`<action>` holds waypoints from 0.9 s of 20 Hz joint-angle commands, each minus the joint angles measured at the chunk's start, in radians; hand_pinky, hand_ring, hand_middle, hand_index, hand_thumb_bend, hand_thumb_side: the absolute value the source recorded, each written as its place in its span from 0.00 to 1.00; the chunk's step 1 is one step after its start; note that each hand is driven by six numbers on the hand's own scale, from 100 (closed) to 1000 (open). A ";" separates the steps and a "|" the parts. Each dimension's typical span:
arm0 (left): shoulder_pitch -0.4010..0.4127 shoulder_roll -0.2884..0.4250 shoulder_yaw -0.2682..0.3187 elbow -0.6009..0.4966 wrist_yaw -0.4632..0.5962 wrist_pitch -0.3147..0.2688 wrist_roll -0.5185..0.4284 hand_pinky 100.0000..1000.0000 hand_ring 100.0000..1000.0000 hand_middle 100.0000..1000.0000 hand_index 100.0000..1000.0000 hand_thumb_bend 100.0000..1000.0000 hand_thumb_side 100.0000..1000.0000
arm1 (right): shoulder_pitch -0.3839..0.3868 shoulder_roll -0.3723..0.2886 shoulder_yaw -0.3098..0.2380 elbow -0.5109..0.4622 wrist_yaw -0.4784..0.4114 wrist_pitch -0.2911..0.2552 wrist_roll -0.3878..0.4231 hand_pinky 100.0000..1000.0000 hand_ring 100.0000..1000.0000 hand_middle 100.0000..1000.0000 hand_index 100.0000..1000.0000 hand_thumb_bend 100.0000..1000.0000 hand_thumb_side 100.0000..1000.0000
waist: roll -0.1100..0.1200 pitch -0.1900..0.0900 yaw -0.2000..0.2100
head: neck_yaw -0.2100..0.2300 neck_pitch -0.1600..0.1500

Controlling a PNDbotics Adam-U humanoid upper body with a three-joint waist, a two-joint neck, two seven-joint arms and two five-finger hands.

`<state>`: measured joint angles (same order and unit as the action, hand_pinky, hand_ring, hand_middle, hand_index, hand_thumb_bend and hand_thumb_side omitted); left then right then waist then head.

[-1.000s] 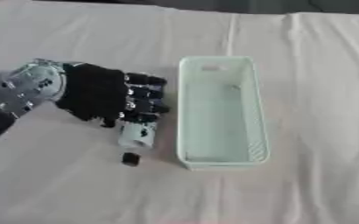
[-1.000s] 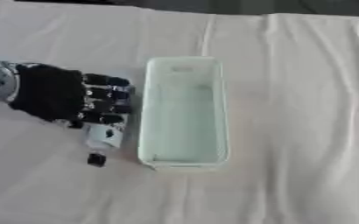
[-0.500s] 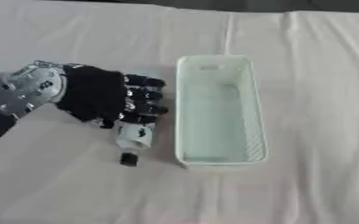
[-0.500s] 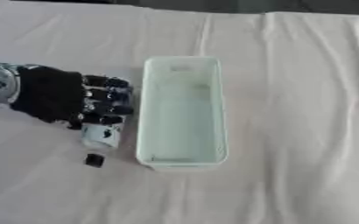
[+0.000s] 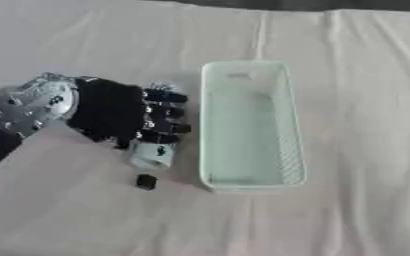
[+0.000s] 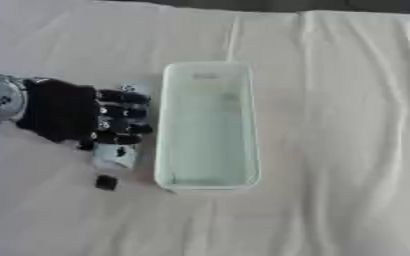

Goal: Pick up objects on the table and place them in the box.

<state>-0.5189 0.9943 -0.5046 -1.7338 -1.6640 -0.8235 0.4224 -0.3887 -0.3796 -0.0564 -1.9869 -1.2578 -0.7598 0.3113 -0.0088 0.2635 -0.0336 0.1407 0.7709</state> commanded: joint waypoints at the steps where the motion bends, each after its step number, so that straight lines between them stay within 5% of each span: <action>1: -0.003 0.009 0.000 0.005 -0.009 -0.084 0.093 0.95 0.84 0.90 0.91 0.45 0.30 | -0.016 -0.007 -0.004 -0.013 0.005 0.005 -0.003 0.08 0.25 0.37 0.52 0.00 1.00 | 0.000 -0.013 -0.002 | 0.012 -0.001; 6: -0.001 0.000 -0.001 0.022 0.000 -0.084 0.098 0.90 0.82 0.88 0.91 0.43 0.31 | -0.018 -0.008 -0.007 -0.013 0.015 0.013 -0.029 0.08 0.25 0.37 0.52 0.00 1.00 | 0.001 -0.013 -0.004 | 0.012 -0.011; 10: 0.003 -0.008 -0.003 0.037 0.014 -0.084 0.095 0.67 0.71 0.81 0.89 0.31 0.32 | -0.021 -0.009 -0.007 -0.013 0.020 0.014 -0.041 0.08 0.25 0.36 0.52 0.00 1.00 | 0.002 -0.013 -0.006 | 0.011 -0.019; 11: 0.005 -0.009 -0.003 0.041 0.021 -0.084 0.094 0.58 0.64 0.76 0.87 0.21 0.38 | -0.022 -0.009 -0.007 -0.013 0.021 0.013 -0.042 0.08 0.25 0.36 0.52 0.00 1.00 | 0.002 -0.013 -0.006 | 0.010 -0.021; 12: 0.007 -0.010 -0.003 0.045 0.029 -0.084 0.092 0.62 0.68 0.78 0.88 0.26 0.35 | -0.023 -0.009 -0.007 -0.013 0.022 0.013 -0.043 0.08 0.25 0.36 0.52 0.00 1.00 | 0.002 -0.012 -0.006 | 0.009 -0.022; 13: 0.009 -0.011 -0.003 0.048 0.038 -0.084 0.091 0.46 0.54 0.69 0.84 0.04 0.52 | -0.023 -0.009 -0.007 -0.013 0.022 0.013 -0.043 0.08 0.25 0.36 0.52 0.00 1.00 | 0.002 -0.012 -0.006 | 0.009 -0.024; 14: 0.012 -0.012 -0.002 0.051 0.049 -0.084 0.091 0.42 0.49 0.69 0.84 0.05 0.50 | -0.023 -0.009 -0.007 -0.013 0.022 0.013 -0.044 0.08 0.25 0.36 0.52 0.00 1.00 | 0.002 -0.012 -0.006 | 0.009 -0.024; 15: 0.015 -0.011 -0.001 0.052 0.060 -0.084 0.091 0.37 0.43 0.60 0.80 0.00 0.64 | -0.023 -0.009 -0.007 -0.013 0.023 0.013 -0.044 0.08 0.25 0.36 0.52 0.00 1.00 | 0.002 -0.012 -0.005 | 0.009 -0.024; 18: 0.022 -0.004 0.006 0.050 0.086 -0.084 0.083 0.30 0.34 0.51 0.77 0.00 0.67 | -0.019 -0.010 -0.008 -0.013 0.025 0.012 -0.044 0.08 0.25 0.36 0.52 0.00 1.00 | 0.001 -0.014 -0.002 | 0.009 -0.019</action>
<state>-0.4956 0.9734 -0.5062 -1.6803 -1.5915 -0.8212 0.4248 -0.3966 -0.3749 -0.0569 -1.9869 -1.2396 -0.7480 0.2708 -0.0083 0.2636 -0.0358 0.1416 0.7600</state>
